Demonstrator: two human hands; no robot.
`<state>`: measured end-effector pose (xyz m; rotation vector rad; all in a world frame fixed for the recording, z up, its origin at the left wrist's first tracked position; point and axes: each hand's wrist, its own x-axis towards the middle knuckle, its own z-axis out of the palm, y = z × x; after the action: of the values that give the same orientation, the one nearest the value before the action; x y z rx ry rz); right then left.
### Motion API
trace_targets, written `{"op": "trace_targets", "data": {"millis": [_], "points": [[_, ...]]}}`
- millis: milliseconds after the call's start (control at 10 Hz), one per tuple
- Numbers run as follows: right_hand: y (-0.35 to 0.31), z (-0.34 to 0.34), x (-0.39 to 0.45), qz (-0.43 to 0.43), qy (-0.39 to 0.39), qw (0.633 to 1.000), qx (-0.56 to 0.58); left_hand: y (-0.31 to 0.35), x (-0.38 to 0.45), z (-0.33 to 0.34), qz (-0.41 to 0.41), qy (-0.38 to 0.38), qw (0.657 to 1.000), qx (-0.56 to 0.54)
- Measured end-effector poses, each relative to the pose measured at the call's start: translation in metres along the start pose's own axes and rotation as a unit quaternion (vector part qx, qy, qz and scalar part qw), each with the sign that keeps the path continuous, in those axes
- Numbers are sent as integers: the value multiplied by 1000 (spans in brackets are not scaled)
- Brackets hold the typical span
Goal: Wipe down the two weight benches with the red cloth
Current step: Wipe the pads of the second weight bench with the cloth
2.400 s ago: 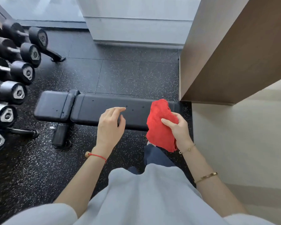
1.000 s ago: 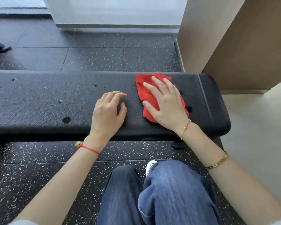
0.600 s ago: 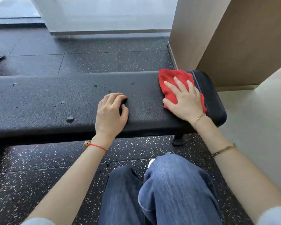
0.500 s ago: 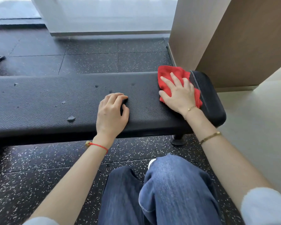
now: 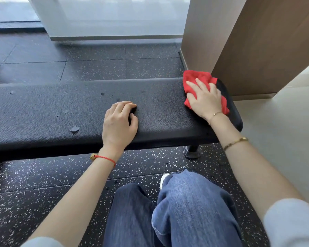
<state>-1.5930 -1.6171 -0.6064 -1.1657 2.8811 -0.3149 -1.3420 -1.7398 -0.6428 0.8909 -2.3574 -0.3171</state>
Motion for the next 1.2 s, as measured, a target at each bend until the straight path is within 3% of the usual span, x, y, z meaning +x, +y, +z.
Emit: {"op": "trace_targets", "data": {"millis": [200,300,500,600,800,900,1100,1200], "points": [[-50,15,-50,-182,-14,983,-1,-2,0,-1,3,-3,1000,-5],[-25,12,-81,-212,10,977,12,-4,0,0,7,-3,1000,-10],[34,-1,-47,-12,61,998,-5,-2,-2,1,9,0,1000,-8],[8,1,-30,23,28,999,-3,-1,-2,0,6,-5,1000,-8],[-13,8,-83,-175,8,985,-7,-3,-2,-1,7,-9,1000,-11],[20,1,-81,-126,46,991,3,-3,-2,-2,9,-12,1000,-13],[30,-6,-11,41,17,999,7,-1,-2,-1,8,-11,1000,-5],[-4,-1,-8,-20,2,1000,-5,-1,-2,-2,10,-12,1000,2]]}}
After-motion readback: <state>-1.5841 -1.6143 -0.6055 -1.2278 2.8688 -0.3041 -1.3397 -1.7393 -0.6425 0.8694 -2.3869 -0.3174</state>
